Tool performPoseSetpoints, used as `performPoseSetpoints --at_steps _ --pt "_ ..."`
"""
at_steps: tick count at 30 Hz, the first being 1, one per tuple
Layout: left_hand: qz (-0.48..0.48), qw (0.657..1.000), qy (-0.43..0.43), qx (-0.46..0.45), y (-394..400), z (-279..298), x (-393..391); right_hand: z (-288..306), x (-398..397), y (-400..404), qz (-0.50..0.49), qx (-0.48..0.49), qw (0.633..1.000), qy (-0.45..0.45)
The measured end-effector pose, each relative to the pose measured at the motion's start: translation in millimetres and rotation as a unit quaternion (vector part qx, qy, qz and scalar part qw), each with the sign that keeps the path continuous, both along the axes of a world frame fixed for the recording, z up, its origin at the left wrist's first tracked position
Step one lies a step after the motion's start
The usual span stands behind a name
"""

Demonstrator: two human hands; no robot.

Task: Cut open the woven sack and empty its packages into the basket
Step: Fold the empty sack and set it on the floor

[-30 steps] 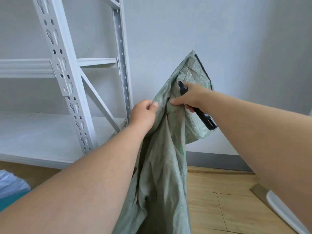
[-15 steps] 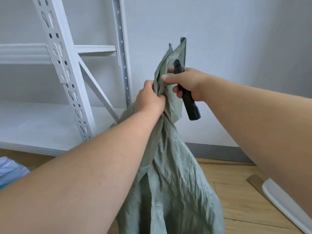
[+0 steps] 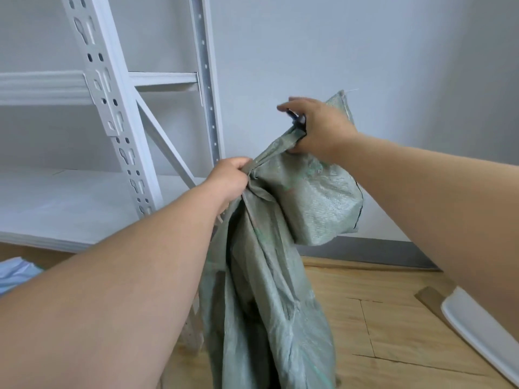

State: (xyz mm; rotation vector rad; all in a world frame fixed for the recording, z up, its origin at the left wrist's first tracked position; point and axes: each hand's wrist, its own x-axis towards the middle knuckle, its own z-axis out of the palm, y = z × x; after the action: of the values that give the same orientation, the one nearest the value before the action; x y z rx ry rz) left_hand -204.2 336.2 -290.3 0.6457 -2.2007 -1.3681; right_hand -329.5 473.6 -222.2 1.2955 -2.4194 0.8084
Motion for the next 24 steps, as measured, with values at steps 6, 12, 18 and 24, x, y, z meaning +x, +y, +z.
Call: performPoseSetpoints --at_steps 6,12,18,24 --pt "-0.019 0.998 0.05 -0.041 0 -3 -8 24 6 5 -0.087 0.124 0.984 0.09" --pt "0.211 0.956 0.033 -0.203 21 -46 4 59 -7 15 -0.155 0.066 0.98 0.109" --pt "0.046 0.997 0.003 -0.056 90 -83 -9 63 -5 12 -0.177 0.037 0.98 0.081" --pt "0.076 0.994 -0.068 -0.041 99 -86 -36 66 4 1 -0.144 -0.024 0.989 0.026"
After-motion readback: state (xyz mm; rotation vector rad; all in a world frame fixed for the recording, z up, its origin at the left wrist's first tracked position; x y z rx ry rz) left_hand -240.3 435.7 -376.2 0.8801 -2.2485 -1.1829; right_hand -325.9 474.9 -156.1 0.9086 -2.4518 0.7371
